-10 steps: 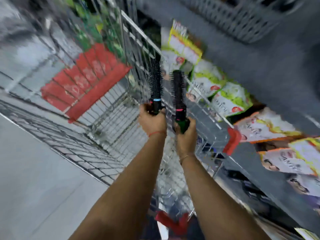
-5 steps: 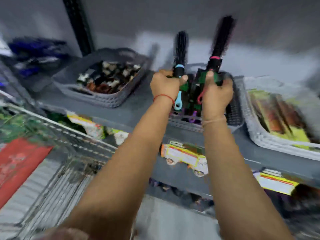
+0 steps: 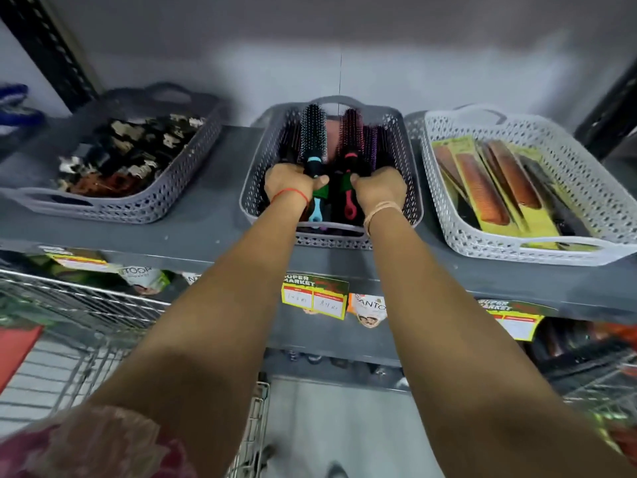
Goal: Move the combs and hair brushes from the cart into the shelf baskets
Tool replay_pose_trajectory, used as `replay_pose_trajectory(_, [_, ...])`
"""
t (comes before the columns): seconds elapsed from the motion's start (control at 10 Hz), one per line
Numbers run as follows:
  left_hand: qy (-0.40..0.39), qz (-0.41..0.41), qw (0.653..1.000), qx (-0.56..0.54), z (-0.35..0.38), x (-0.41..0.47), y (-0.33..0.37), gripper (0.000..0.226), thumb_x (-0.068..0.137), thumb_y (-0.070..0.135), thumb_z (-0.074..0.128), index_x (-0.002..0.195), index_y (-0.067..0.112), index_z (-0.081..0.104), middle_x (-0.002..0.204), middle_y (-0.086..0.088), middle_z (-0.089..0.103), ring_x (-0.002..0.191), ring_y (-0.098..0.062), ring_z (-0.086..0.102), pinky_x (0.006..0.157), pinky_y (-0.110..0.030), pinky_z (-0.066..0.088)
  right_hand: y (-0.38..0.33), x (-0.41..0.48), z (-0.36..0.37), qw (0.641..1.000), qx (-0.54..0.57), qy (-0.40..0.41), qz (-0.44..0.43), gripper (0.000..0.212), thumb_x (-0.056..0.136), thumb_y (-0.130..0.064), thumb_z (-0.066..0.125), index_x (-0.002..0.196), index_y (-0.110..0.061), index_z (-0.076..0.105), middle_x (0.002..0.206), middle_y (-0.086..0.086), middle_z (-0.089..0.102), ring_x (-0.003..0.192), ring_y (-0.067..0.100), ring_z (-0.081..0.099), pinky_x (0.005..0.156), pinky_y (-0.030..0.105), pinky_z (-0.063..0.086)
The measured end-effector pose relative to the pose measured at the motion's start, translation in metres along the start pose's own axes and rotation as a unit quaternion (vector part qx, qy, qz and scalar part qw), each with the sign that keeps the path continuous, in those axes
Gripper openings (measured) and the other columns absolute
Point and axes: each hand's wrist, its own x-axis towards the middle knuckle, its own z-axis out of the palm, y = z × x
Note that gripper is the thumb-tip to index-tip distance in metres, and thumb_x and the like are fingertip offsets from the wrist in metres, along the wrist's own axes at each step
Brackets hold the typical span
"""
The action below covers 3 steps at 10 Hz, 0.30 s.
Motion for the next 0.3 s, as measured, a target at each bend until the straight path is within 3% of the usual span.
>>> replay_pose_trajectory(0.1, [0.015, 0.034, 0.996, 0.085, 0.000, -0.003, -0.003, 0.059, 0.075, 0.049, 0.070, 0.120, 0.012, 0.062, 0.132, -0.014, 0.059, 0.123, -0.029, 0.053, 0.105, -0.033, 0.041, 0.003, -0.001, 0.000, 0.999, -0.033, 0.001, -0.006, 0.037, 0.086, -0.024, 0.061, 0.113, 0.001, 0.055, 0.123, 0.018, 0.061, 0.112, 0.033, 0.058, 0.082, 0.031, 0.046])
replay_pose_trajectory(0.2, [0.079, 0.097, 0.982, 0.144, -0.010, -0.018, 0.000, 0.059, 0.084, 0.049, 0.059, 0.130, 0.013, 0.052, 0.135, -0.018, 0.051, 0.128, -0.033, 0.040, 0.107, -0.038, 0.035, -0.007, -0.013, 0.001, 0.993, -0.096, 0.055, -0.053, 0.041, 0.087, -0.027, 0.058, 0.118, -0.002, 0.049, 0.126, 0.019, 0.058, 0.117, 0.035, 0.053, 0.093, 0.042, 0.047])
replay_pose_trajectory(0.3, [0.102, 0.213, 0.958, 0.165, -0.032, -0.054, 0.002, 0.053, 0.094, 0.039, 0.046, 0.139, 0.012, 0.039, 0.139, -0.017, 0.043, 0.131, -0.033, 0.033, 0.109, -0.038, 0.030, -0.016, -0.048, 0.000, 0.964, -0.166, 0.123, -0.167, 0.036, 0.089, -0.025, 0.052, 0.119, -0.004, 0.048, 0.126, 0.018, 0.055, 0.119, 0.034, 0.048, 0.095, 0.045, 0.043])
